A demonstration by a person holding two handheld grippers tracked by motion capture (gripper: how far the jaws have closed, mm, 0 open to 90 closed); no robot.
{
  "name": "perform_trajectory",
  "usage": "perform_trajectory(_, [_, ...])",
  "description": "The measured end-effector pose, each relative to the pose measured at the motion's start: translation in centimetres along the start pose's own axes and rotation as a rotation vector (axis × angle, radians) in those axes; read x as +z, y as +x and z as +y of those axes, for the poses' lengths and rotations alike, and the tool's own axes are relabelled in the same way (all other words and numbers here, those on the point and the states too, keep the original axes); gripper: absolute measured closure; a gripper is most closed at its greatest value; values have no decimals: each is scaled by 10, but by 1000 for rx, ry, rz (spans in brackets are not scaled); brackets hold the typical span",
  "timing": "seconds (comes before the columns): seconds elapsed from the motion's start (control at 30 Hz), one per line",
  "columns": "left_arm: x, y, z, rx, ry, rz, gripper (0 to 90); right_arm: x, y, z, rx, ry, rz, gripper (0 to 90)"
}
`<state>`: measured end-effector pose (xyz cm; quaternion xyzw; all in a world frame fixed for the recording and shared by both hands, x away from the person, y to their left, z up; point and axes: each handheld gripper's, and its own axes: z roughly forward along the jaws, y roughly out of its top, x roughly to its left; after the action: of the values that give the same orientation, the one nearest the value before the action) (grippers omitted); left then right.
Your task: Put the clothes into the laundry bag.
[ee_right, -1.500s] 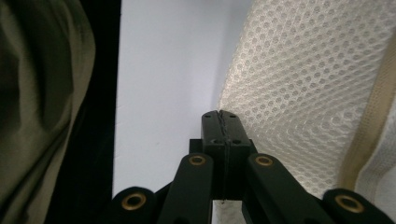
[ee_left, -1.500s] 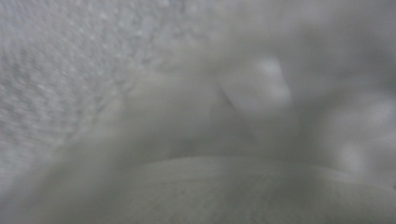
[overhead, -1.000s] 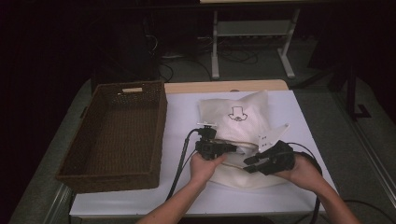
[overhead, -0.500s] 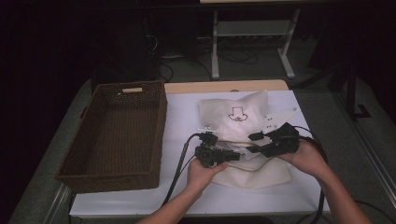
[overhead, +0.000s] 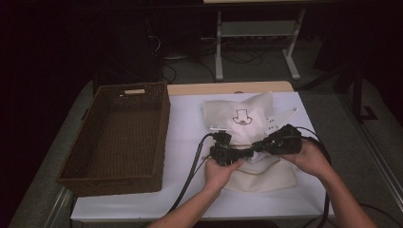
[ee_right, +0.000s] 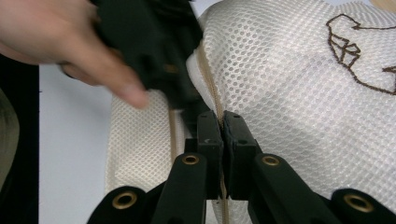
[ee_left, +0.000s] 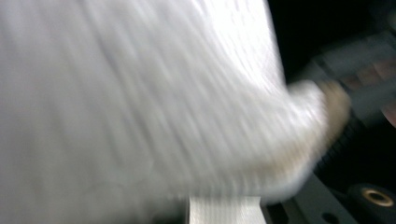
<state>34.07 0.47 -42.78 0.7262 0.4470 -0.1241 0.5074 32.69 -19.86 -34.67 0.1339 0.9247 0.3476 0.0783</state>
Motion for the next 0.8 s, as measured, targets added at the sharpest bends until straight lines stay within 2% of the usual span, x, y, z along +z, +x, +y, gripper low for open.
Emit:
perform_trajectory(0.03, [0, 0, 0, 0, 0, 0, 783, 0, 0, 0, 0, 0, 0, 865])
perform_trajectory(0.07, [3, 4, 2, -21, -29, 8, 793, -3, 0, -2, 7, -7, 1, 866])
perform_trajectory(0.1, [3, 4, 2, -21, -29, 8, 800, -3, 0, -2, 7, -7, 1, 866])
perform_trajectory(0.17, [7, 8, 7, -17, -53, 38, 811, -5, 0, -5, 9, -8, 6, 869])
perform_trajectory(0.27, [10, 9, 9, -19, -65, 49, 819, -5, -1, -6, 13, -11, 11, 870])
perform_trajectory(0.3, [13, 10, 12, -9, -93, 83, 827, -5, -2, -6, 15, -21, 15, 872])
perform_trajectory(0.37, [16, 14, 14, -40, -108, 91, 833, -5, -3, -6, 21, -29, 21, 872])
perform_trajectory(0.43, [16, 14, 15, -44, -108, 93, 829, -5, -4, -7, 26, -32, 19, 872])
perform_trajectory(0.5, [15, 13, 14, -32, -91, 97, 810, -4, -7, -7, 33, -32, 29, 872])
perform_trajectory(0.6, [5, 9, 8, -2, -23, 96, 750, 1, -9, -11, 45, -21, 45, 868])
perform_trajectory(0.63, [5, 9, 8, -2, -23, 96, 733, 1, -9, -11, 45, -21, 45, 868])
perform_trajectory(0.67, [-2, 7, 5, 22, 5, 98, 723, 6, -9, -14, 48, -12, 52, 867])
perform_trajectory(0.7, [-2, 7, 5, 22, 5, 98, 711, 8, -9, -15, 49, -7, 53, 866])
perform_trajectory(0.73, [-13, 7, 0, 23, 23, 85, 701, 10, -8, -17, 53, -1, 55, 864])
perform_trajectory(0.8, [-18, 7, -2, 27, 35, 82, 688, 13, -8, -18, 55, 3, 56, 863])
